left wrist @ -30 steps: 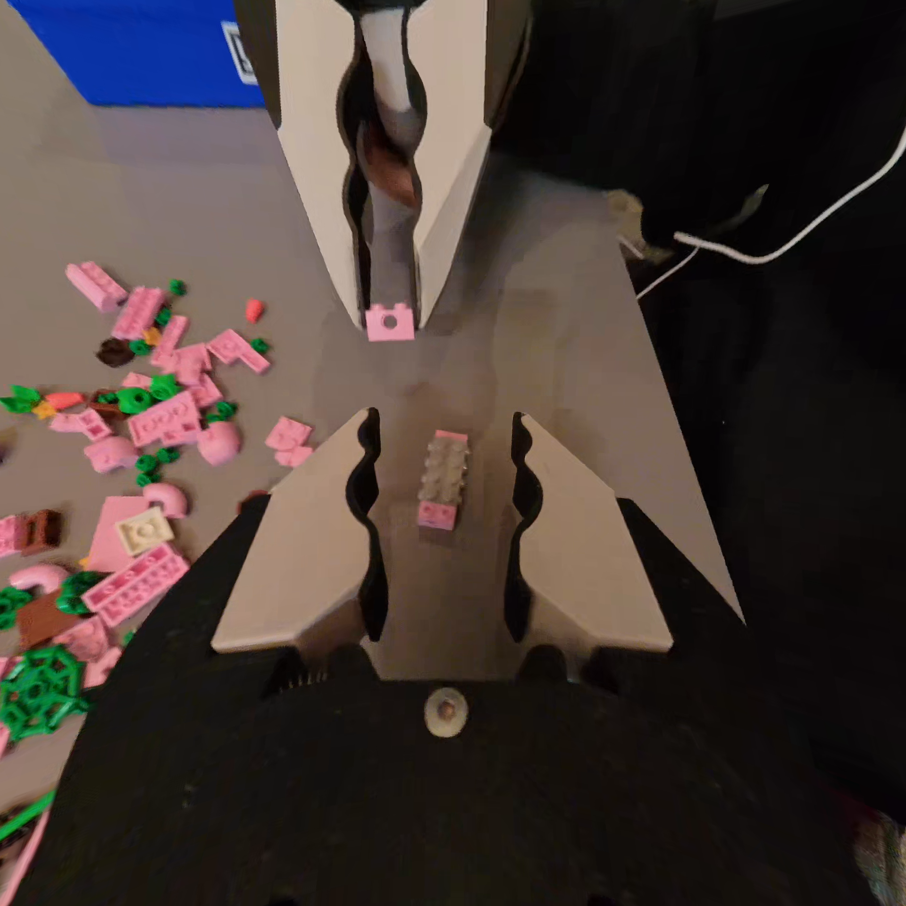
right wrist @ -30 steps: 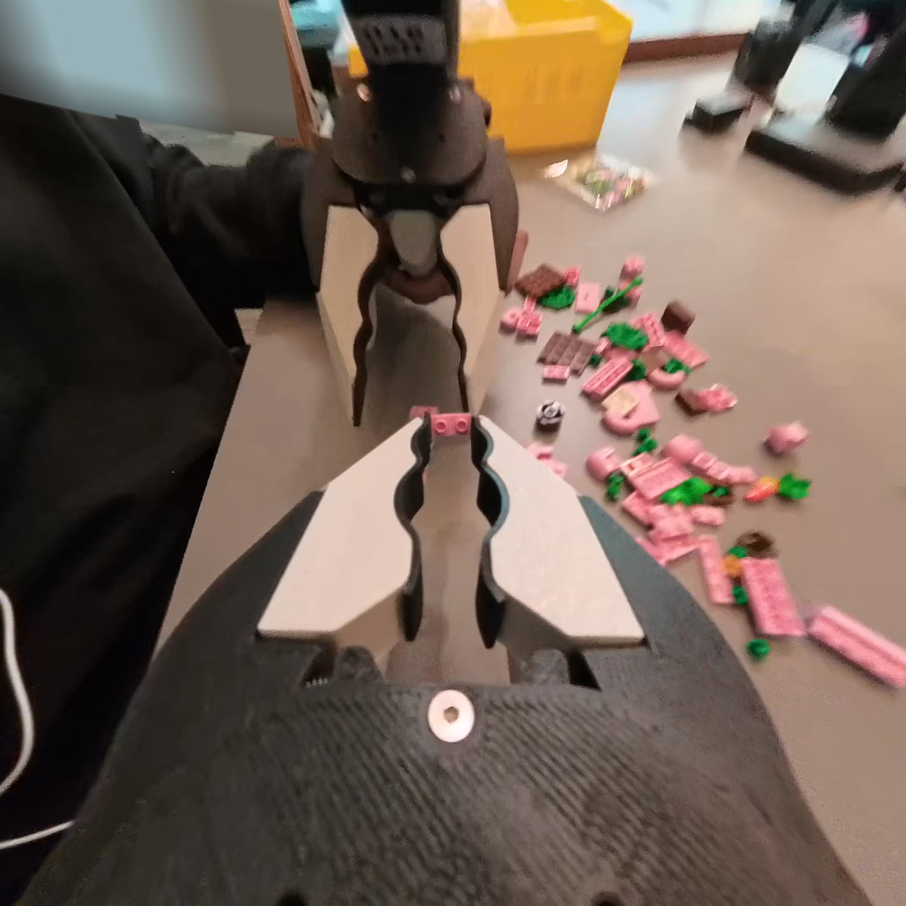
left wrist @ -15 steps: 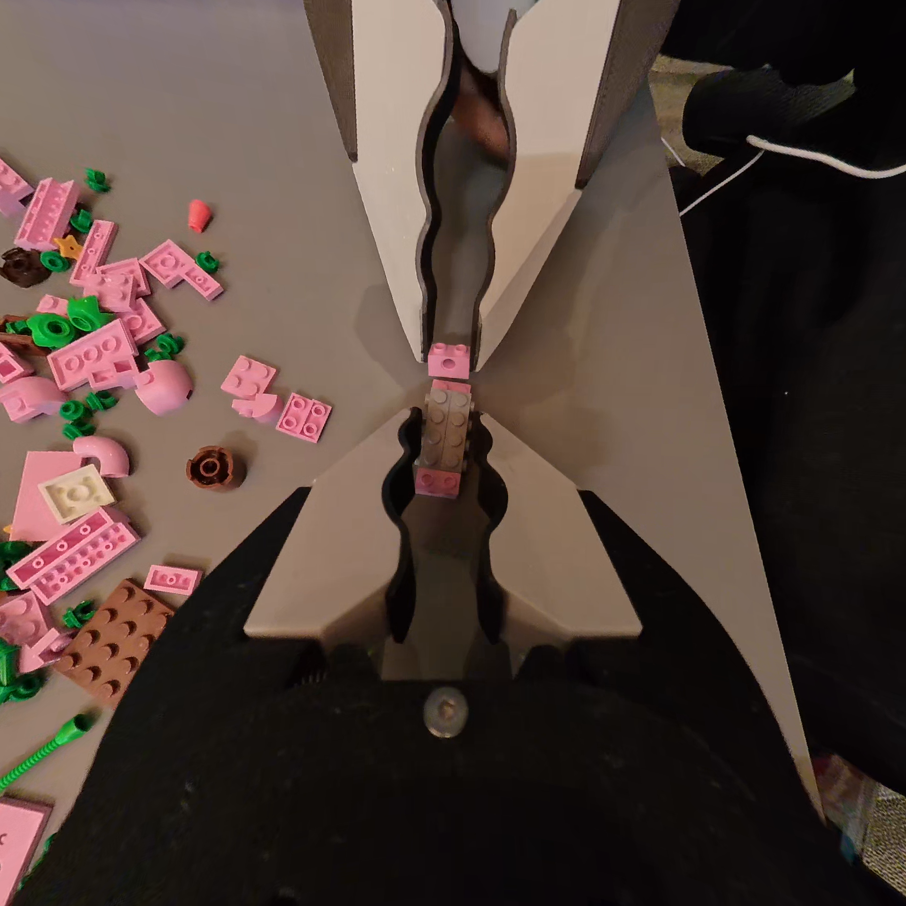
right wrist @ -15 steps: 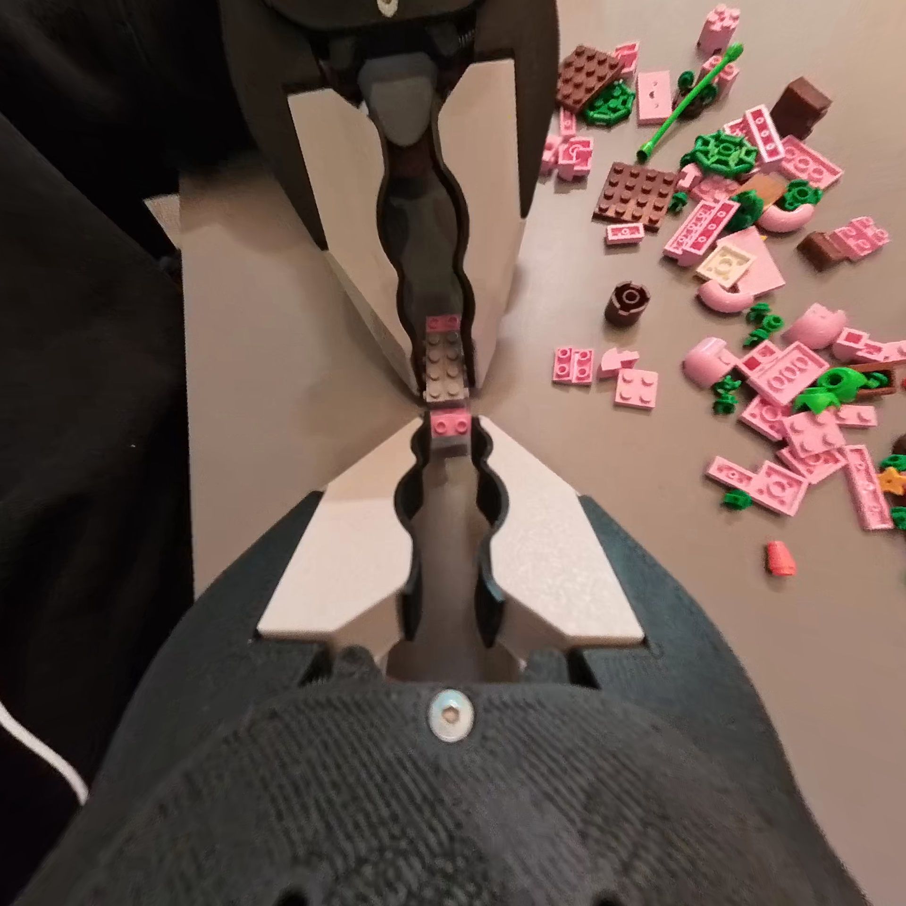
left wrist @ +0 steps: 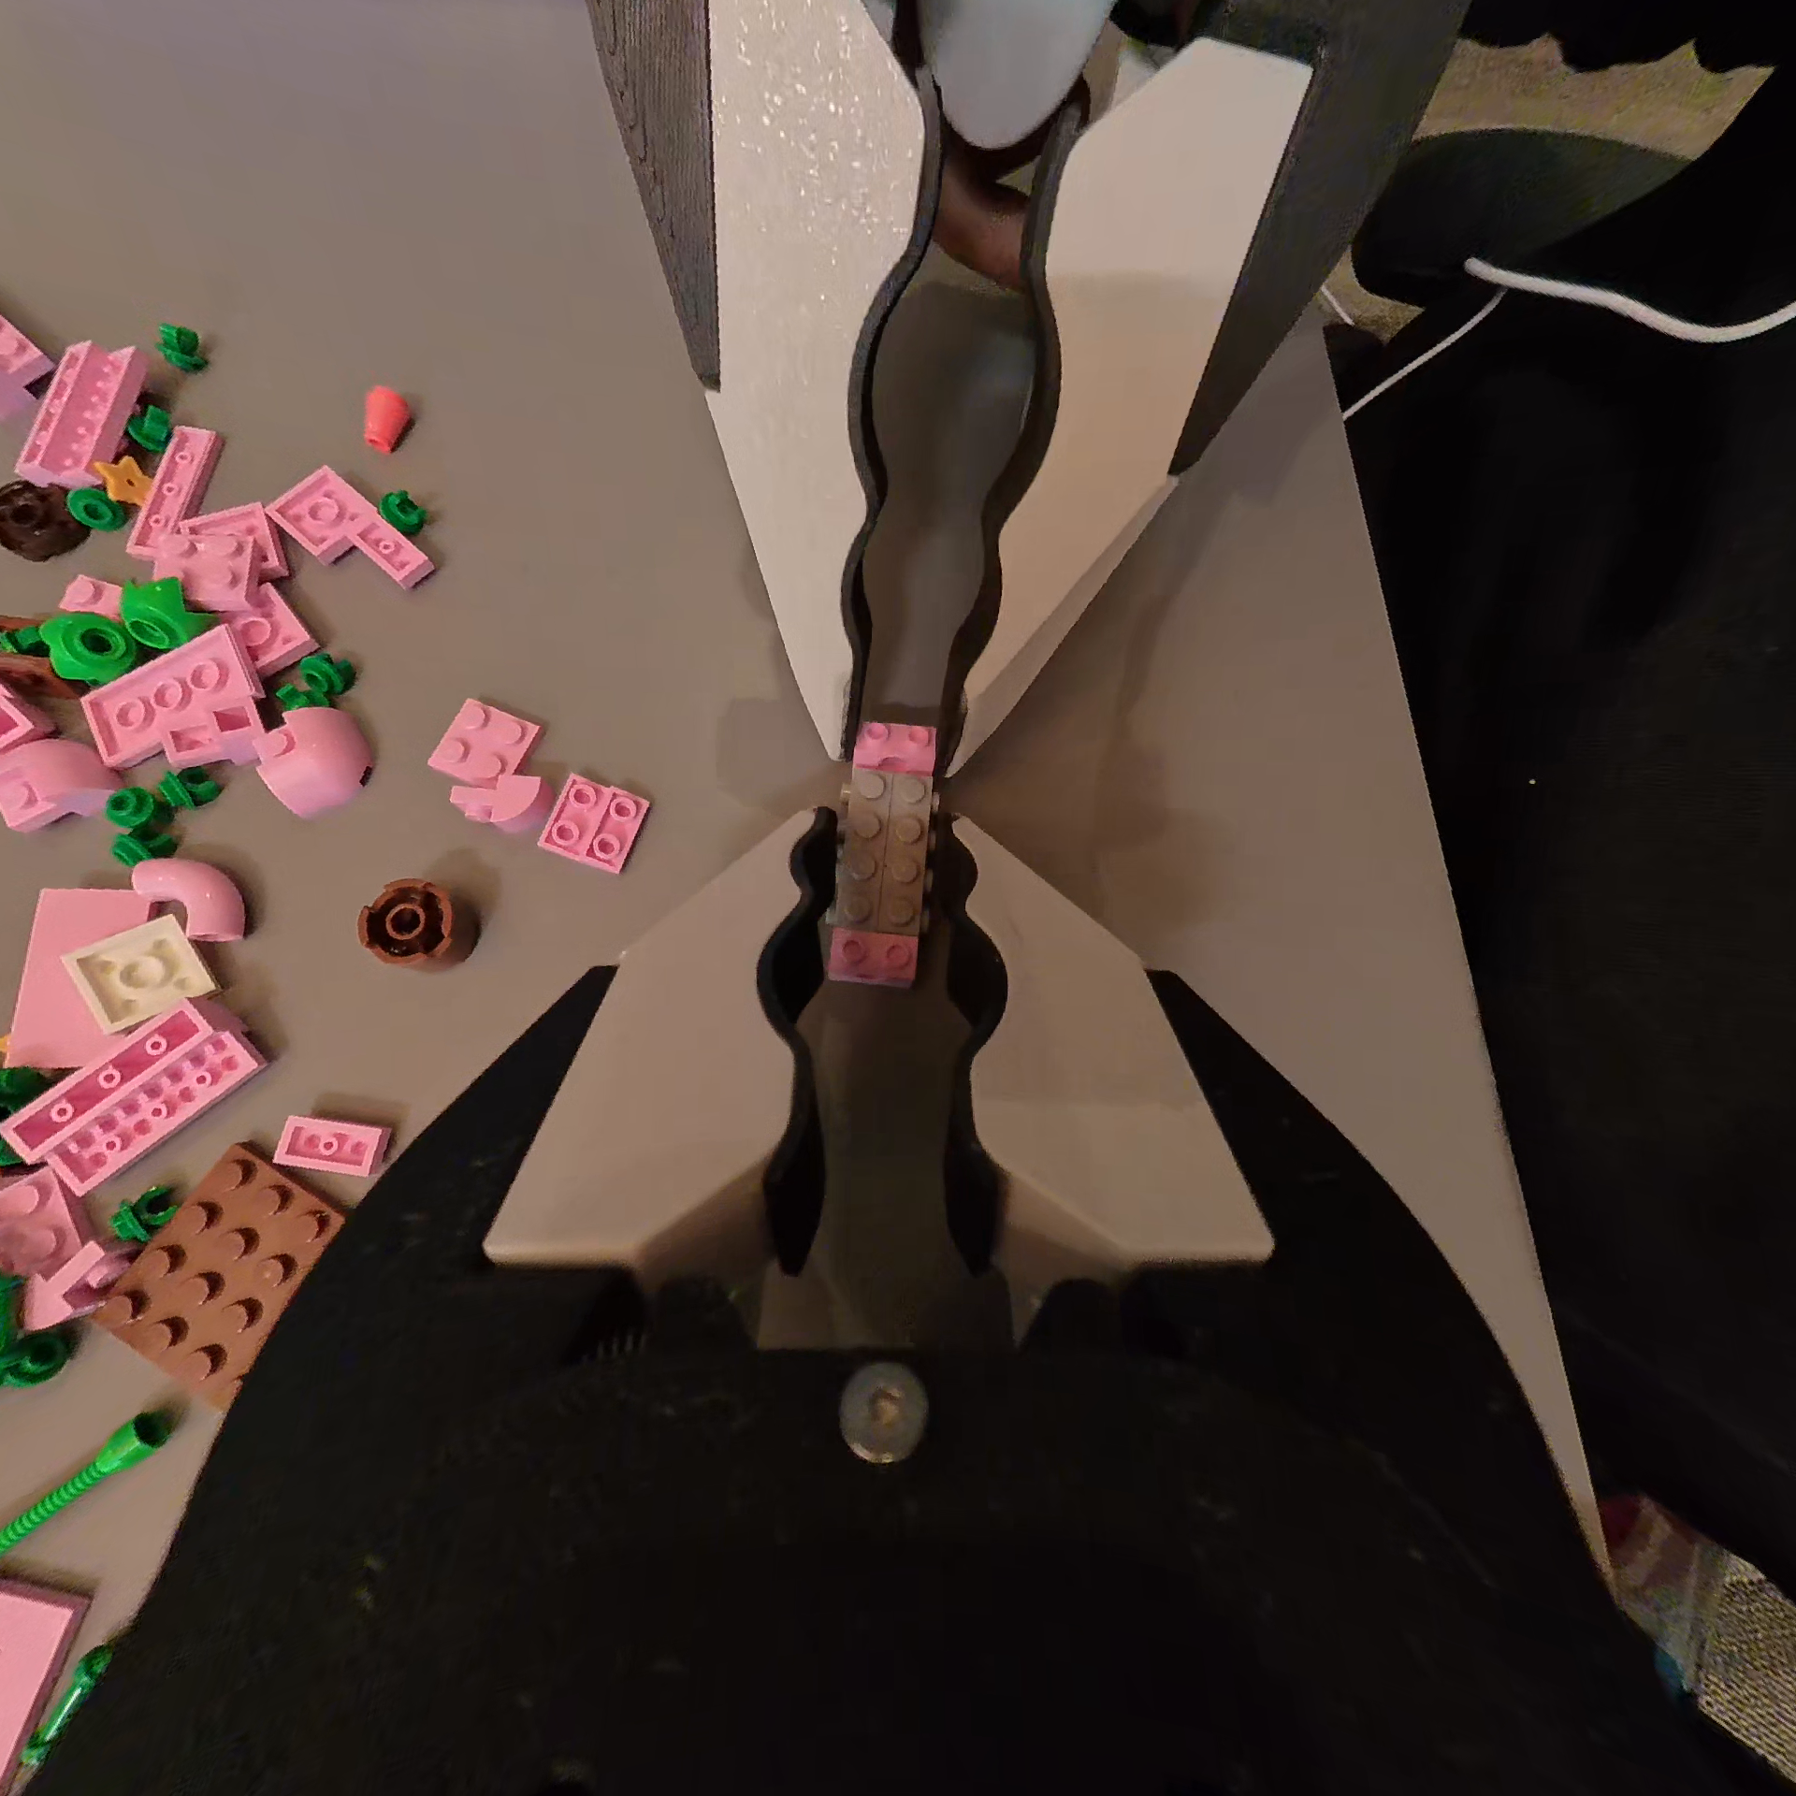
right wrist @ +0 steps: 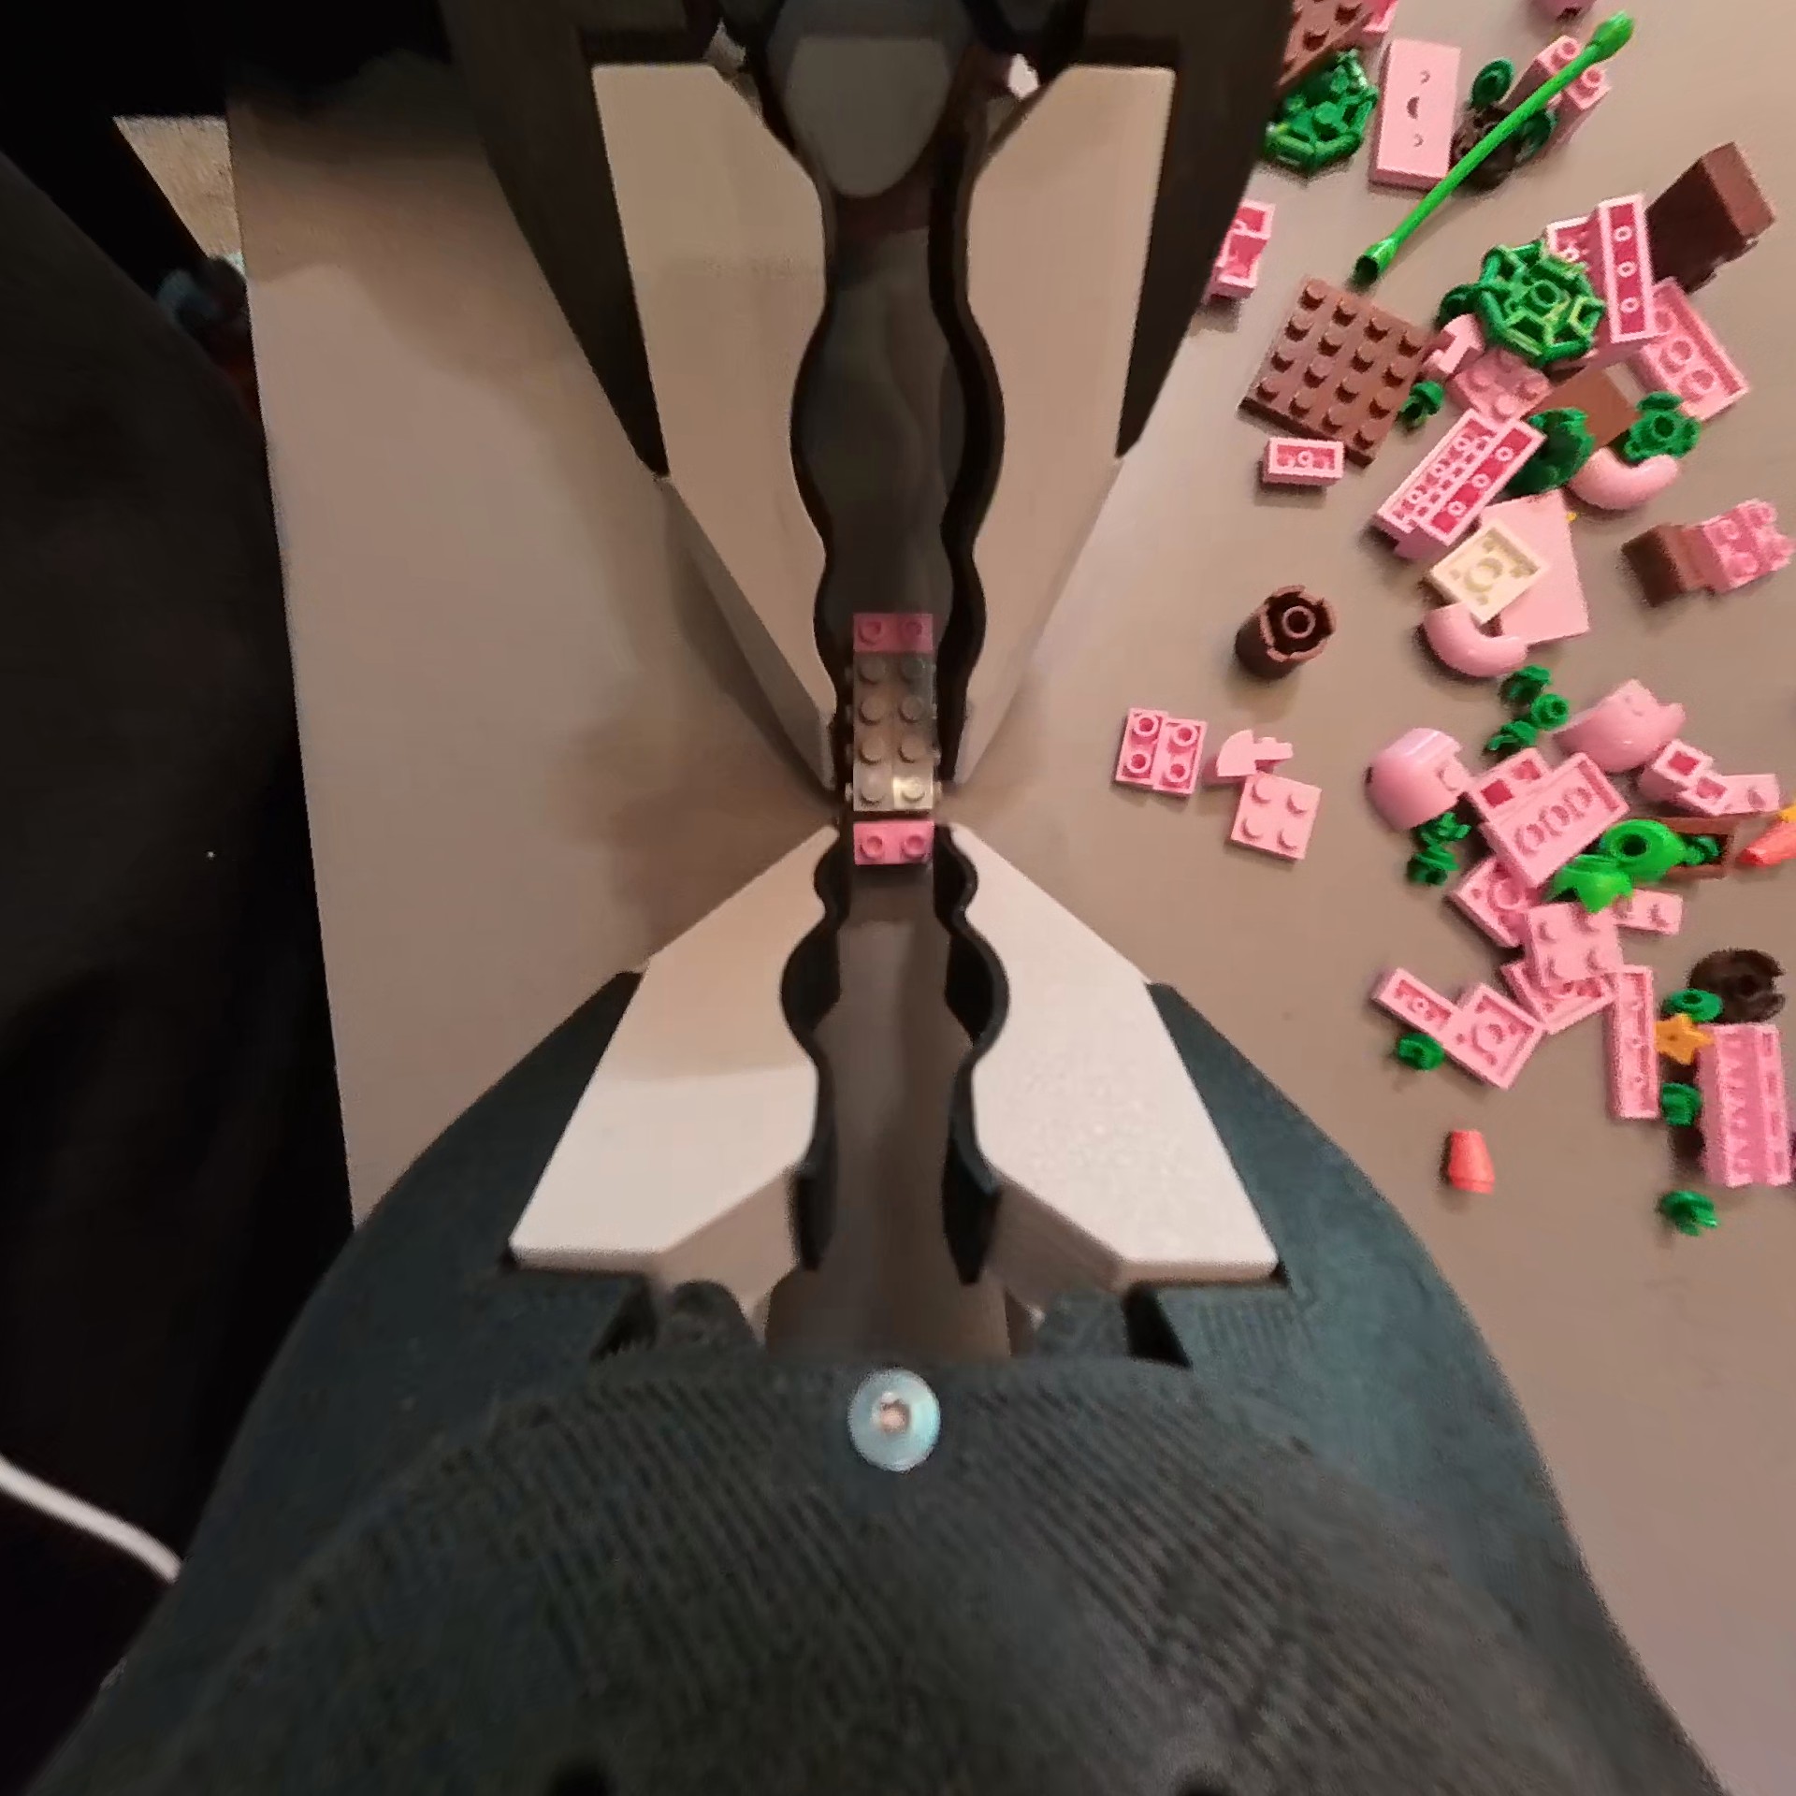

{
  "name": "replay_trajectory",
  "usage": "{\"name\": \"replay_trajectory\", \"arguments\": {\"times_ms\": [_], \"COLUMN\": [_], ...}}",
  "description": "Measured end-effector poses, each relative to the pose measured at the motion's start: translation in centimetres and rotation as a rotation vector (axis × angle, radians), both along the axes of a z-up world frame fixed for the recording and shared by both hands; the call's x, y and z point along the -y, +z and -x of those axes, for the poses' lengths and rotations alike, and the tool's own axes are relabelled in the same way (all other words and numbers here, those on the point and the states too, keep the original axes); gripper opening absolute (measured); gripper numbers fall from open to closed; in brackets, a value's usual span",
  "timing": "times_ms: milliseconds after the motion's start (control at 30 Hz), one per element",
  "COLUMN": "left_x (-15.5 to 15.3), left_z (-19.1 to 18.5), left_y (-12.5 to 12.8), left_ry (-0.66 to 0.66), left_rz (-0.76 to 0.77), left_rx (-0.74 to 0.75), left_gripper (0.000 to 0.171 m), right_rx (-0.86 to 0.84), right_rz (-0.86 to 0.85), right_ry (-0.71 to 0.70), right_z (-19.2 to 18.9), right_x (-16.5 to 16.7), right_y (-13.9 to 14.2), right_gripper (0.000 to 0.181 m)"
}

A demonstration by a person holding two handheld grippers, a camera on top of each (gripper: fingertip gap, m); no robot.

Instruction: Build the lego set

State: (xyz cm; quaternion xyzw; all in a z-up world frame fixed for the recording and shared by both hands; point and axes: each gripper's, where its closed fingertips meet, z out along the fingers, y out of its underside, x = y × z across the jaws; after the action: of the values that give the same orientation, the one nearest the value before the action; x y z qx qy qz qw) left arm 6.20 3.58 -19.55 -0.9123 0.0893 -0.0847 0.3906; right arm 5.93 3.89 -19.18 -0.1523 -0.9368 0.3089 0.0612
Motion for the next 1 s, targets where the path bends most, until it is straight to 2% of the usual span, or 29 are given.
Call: {"name": "replay_trajectory", "arguments": {"times_ms": [467,700,833,867,900,933,1000], "left_x": [0.2,0.2,0.2,0.2,0.2,0.2,0.2], "left_z": [-0.1,0.0,0.0,0.0,0.0,0.0,0.0], "left_y": [-0.2,-0.2,-0.2,-0.2,-0.3,-0.3,-0.3], "left_ry": [0.001,0.003,0.005,0.005,0.006,0.006,0.006], "left_rz": [0.013,0.015,0.017,0.018,0.018,0.018,0.019], "left_rx": [0.010,0.015,0.011,0.011,0.011,0.010,0.011], "left_gripper": [0.018,0.018,0.018,0.019,0.019,0.019,0.019], "right_rx": [0.000,0.028,-0.078,-0.095,-0.087,-0.058,-0.006], "right_rz": [-0.147,-0.126,-0.114,-0.107,-0.090,-0.055,0.034], "right_ry": [0.100,0.130,0.157,0.138,0.123,0.109,0.074], "right_z": [0.1,0.2,0.4,0.7,0.8,0.7,0.6], "right_x": [0.4,0.6,0.8,0.7,0.6,0.6,0.9], "right_y": [-0.1,-0.2,-0.5,-0.4,-0.3,0.0,1.1], "right_gripper": [0.015,0.015,0.016,0.025,0.043,0.050,0.050]}}
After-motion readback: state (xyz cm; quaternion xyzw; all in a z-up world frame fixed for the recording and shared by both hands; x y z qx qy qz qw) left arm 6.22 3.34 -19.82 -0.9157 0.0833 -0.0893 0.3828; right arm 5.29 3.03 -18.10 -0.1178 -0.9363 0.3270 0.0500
